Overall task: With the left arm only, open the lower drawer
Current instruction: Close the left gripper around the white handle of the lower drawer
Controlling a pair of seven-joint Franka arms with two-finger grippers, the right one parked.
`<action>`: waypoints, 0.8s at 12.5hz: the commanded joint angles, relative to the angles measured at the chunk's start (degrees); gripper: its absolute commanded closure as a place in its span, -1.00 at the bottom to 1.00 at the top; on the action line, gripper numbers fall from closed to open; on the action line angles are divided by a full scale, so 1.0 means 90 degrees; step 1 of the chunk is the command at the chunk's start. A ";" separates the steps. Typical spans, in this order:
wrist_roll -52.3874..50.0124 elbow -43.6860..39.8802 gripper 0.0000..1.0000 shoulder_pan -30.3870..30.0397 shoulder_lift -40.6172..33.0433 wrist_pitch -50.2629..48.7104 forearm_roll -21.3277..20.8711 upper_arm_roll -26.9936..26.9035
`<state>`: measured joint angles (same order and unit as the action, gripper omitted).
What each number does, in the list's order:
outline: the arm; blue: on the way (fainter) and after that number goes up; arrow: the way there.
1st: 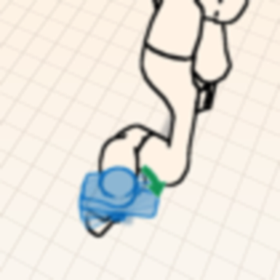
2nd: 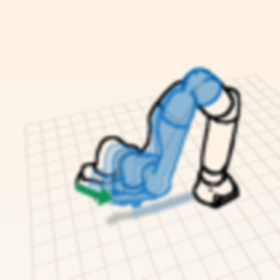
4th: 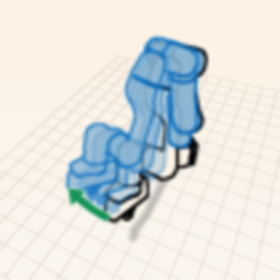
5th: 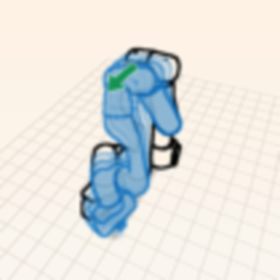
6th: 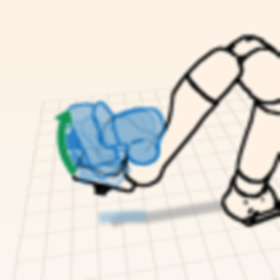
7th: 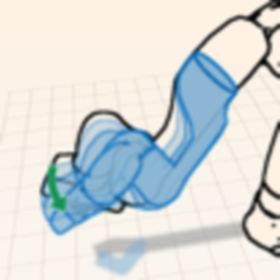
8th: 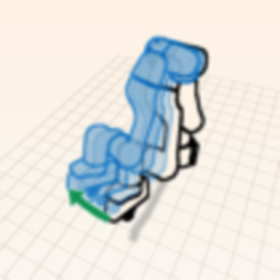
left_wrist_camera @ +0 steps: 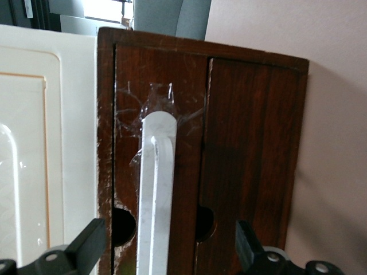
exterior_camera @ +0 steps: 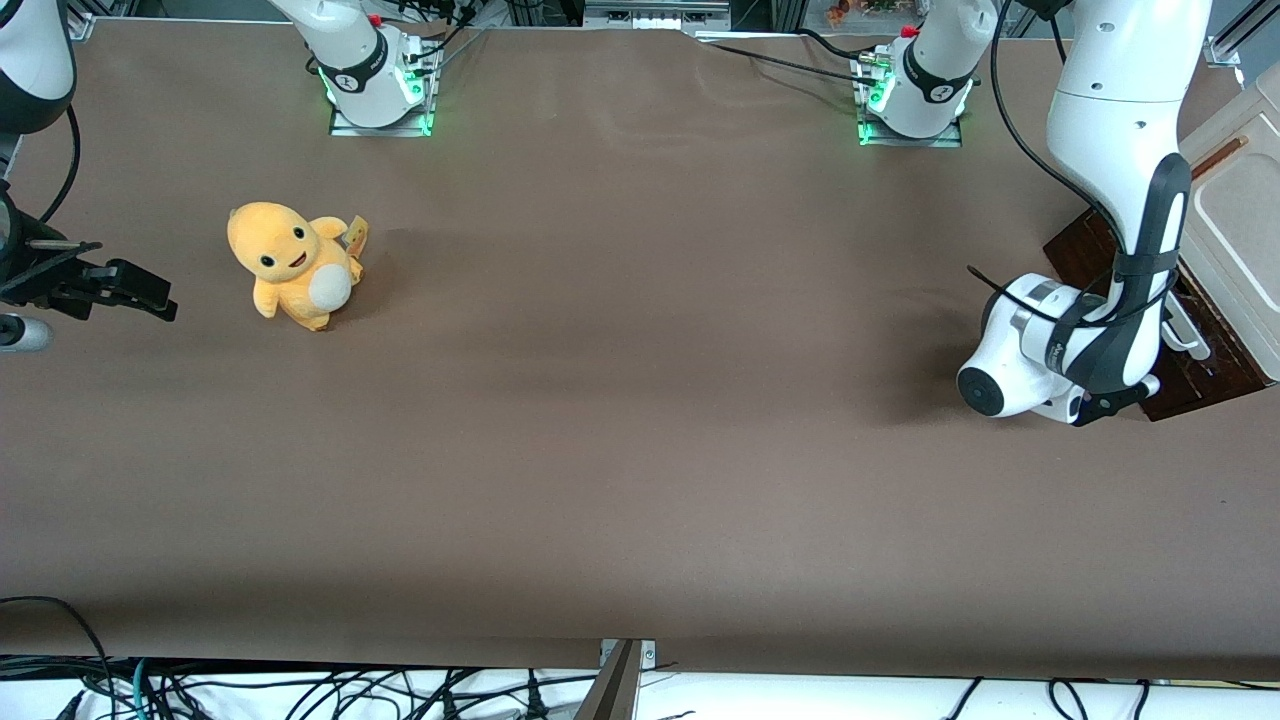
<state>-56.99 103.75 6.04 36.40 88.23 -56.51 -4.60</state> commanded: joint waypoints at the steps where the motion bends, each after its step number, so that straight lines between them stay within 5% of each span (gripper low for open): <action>1: -0.0055 0.0318 -1.00 0.0002 -0.0333 -0.0135 -0.0225 0.0013; 10: 0.0003 0.0504 -0.79 -0.0153 -0.0304 -0.0174 -0.0225 -0.0035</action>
<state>-56.99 106.24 5.37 35.47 86.68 -56.51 -4.99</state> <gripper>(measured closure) 0.075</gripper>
